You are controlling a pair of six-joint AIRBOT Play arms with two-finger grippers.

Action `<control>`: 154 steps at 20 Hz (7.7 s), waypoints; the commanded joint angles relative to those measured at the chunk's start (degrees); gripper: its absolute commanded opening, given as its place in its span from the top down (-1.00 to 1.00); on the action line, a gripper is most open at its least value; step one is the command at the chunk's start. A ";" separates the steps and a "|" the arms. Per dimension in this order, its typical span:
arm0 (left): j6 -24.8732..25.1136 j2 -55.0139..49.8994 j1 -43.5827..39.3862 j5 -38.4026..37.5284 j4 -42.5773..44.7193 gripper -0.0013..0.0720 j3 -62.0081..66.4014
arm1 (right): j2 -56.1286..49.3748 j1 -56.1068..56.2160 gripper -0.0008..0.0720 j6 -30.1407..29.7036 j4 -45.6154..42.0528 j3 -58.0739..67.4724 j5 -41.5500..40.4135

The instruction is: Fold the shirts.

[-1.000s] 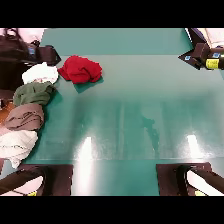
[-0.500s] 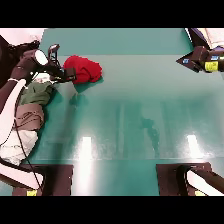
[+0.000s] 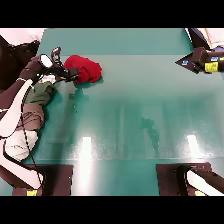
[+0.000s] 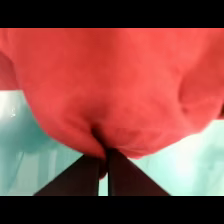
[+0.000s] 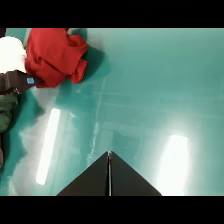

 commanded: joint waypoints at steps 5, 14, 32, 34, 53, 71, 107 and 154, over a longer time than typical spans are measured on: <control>12.61 11.45 -3.30 -6.93 -2.60 0.90 16.24 | 2.78 0.02 0.93 -0.04 5.73 0.11 -2.38; 24.98 34.12 -20.06 -10.91 -10.97 0.90 25.83 | 15.63 0.00 0.93 -0.02 4.72 0.31 -13.77; 18.45 34.27 -13.92 -14.84 -6.60 -0.56 -22.27 | 19.58 0.02 0.93 0.00 4.83 0.31 -8.39; 18.60 35.01 -6.84 -22.03 -6.62 -0.55 -22.73 | 18.84 0.02 0.93 0.00 4.90 0.31 -6.67; 29.42 34.88 -3.45 -9.20 -20.98 -0.34 -50.12 | 13.75 0.04 0.93 0.00 5.25 0.28 -1.40; 27.47 38.34 -3.43 -28.37 -15.30 0.90 -24.79 | 13.70 2.29 0.93 1.55 -2.45 -0.22 6.16; 21.68 42.97 -3.43 -21.79 -15.04 0.90 12.15 | 17.29 19.67 0.94 3.54 -1.14 -13.86 -17.73; 13.38 41.94 -3.45 -18.60 -14.12 -0.71 -24.17 | -15.61 31.10 -0.75 3.89 -14.08 1.40 -12.61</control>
